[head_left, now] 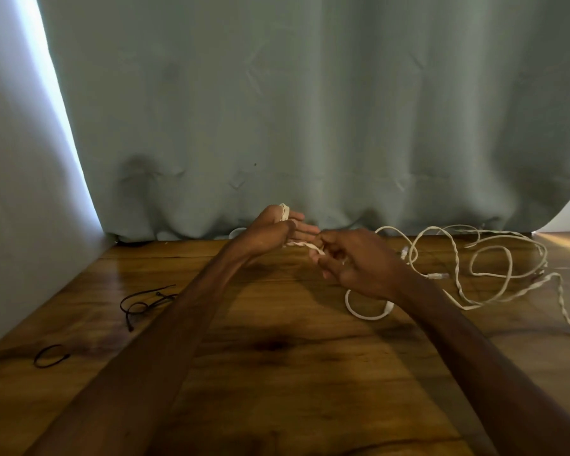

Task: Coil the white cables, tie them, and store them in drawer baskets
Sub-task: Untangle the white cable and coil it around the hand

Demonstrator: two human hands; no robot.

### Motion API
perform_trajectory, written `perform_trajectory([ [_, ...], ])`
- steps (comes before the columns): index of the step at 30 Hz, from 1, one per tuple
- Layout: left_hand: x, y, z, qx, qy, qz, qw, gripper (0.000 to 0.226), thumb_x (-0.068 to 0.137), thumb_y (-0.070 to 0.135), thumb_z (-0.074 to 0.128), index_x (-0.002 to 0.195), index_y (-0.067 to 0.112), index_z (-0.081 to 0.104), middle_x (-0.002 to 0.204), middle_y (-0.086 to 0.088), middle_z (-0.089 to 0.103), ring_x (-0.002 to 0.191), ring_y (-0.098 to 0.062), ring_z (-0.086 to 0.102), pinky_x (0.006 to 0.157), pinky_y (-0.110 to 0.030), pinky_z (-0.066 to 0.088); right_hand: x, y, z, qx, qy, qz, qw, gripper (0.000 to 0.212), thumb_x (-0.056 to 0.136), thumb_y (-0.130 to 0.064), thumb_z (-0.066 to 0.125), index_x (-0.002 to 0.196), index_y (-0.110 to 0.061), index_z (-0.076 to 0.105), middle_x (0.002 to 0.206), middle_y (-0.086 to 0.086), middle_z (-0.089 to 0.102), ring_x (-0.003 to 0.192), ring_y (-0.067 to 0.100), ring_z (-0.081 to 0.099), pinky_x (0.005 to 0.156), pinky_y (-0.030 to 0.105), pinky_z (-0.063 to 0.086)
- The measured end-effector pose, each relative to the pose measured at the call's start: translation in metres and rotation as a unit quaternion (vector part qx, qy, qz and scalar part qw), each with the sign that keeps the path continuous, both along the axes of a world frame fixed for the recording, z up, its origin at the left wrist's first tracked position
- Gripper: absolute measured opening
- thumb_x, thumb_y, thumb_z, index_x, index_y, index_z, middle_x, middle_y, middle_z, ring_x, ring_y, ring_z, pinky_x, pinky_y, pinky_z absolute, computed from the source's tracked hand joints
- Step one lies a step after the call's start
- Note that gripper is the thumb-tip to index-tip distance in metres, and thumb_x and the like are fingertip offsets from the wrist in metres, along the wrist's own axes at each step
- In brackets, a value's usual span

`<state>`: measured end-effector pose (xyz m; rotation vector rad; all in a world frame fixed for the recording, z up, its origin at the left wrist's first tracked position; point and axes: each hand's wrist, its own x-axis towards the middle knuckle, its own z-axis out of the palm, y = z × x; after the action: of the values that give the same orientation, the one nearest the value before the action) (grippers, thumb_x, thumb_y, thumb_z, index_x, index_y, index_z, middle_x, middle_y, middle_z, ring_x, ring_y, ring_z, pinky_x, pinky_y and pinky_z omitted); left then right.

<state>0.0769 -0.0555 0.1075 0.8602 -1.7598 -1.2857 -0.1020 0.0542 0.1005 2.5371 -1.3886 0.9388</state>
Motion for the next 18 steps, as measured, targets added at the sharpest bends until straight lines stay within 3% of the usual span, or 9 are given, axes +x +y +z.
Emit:
perform_trajectory([
  [2, 0.002, -0.001, -0.002, -0.006, -0.051, -0.002, 0.999, 0.029, 0.100, -0.004, 0.045, 0.124, -0.010, 0.060, 0.093, -0.013, 0.077, 0.086, -0.029, 0.075, 0.081, -0.036, 0.062, -0.005, -0.002, 0.003, -0.052, -0.001, -0.026, 0.998, 0.024, 0.098, -0.044, 0.053, 0.098, -0.027, 0.070, 0.074, -0.012, 0.071, 0.066, 0.005, 0.064, 0.064, 0.034, 0.052],
  [5, 0.000, 0.012, 0.005, 0.039, -0.052, -0.085, 0.994, 0.029, 0.102, 0.000, 0.041, 0.110, -0.010, 0.067, 0.081, -0.019, 0.076, 0.059, -0.023, 0.072, 0.052, -0.023, 0.055, -0.009, -0.003, 0.004, -0.116, -0.013, -0.045, 0.992, 0.031, 0.101, -0.041, 0.048, 0.111, -0.027, 0.074, 0.089, -0.010, 0.075, 0.076, 0.009, 0.065, 0.069, 0.035, 0.052],
  [9, -0.003, 0.033, 0.014, 0.009, -0.071, -0.165, 0.984, 0.042, 0.103, 0.005, 0.031, 0.100, -0.007, 0.071, 0.054, -0.003, 0.060, 0.034, -0.006, 0.040, 0.040, -0.019, 0.032, -0.018, -0.003, 0.008, -0.171, -0.038, -0.070, 0.982, 0.028, 0.105, -0.036, 0.050, 0.110, -0.021, 0.072, 0.090, -0.006, 0.074, 0.076, 0.013, 0.065, 0.069, 0.039, 0.053],
  [12, -0.004, 0.037, 0.021, 0.095, -0.047, -0.259, 0.960, 0.062, 0.110, 0.033, 0.027, 0.116, -0.016, 0.065, 0.047, 0.006, 0.028, 0.035, -0.002, 0.022, 0.038, -0.019, 0.023, -0.026, -0.007, 0.008, -0.191, -0.051, -0.087, 0.976, 0.029, 0.104, -0.034, 0.051, 0.107, -0.016, 0.073, 0.090, -0.002, 0.074, 0.075, 0.016, 0.066, 0.067, 0.039, 0.053],
  [14, -0.003, 0.038, 0.026, 0.152, -0.032, -0.322, 0.934, 0.083, 0.107, 0.056, 0.025, 0.121, -0.019, 0.059, 0.048, 0.006, 0.017, 0.035, -0.003, 0.016, 0.037, -0.020, 0.020, -0.028, -0.008, 0.006, -0.186, -0.051, -0.090, 0.977, 0.032, 0.104, -0.036, 0.049, 0.103, -0.015, 0.074, 0.087, -0.002, 0.074, 0.075, 0.017, 0.067, 0.065, 0.039, 0.053],
  [16, -0.004, 0.040, 0.028, 0.161, -0.023, -0.343, 0.925, 0.077, 0.107, 0.054, 0.029, 0.115, -0.015, 0.063, 0.049, 0.007, 0.014, 0.037, -0.003, 0.012, 0.036, -0.018, 0.020, -0.028, -0.010, 0.001, -0.170, -0.055, -0.096, 0.979, 0.036, 0.105, -0.040, 0.046, 0.097, -0.017, 0.072, 0.081, -0.003, 0.071, 0.070, 0.019, 0.065, 0.062, 0.039, 0.051],
  [18, -0.005, 0.044, 0.030, 0.140, -0.021, -0.333, 0.932, 0.055, 0.109, 0.037, 0.035, 0.110, -0.007, 0.067, 0.051, 0.009, 0.014, 0.039, -0.003, 0.013, 0.037, -0.016, 0.020, -0.027, -0.013, -0.003, -0.151, -0.052, -0.112, 0.981, 0.037, 0.104, -0.041, 0.042, 0.092, -0.017, 0.068, 0.074, -0.001, 0.067, 0.065, 0.024, 0.062, 0.058, 0.038, 0.046],
])
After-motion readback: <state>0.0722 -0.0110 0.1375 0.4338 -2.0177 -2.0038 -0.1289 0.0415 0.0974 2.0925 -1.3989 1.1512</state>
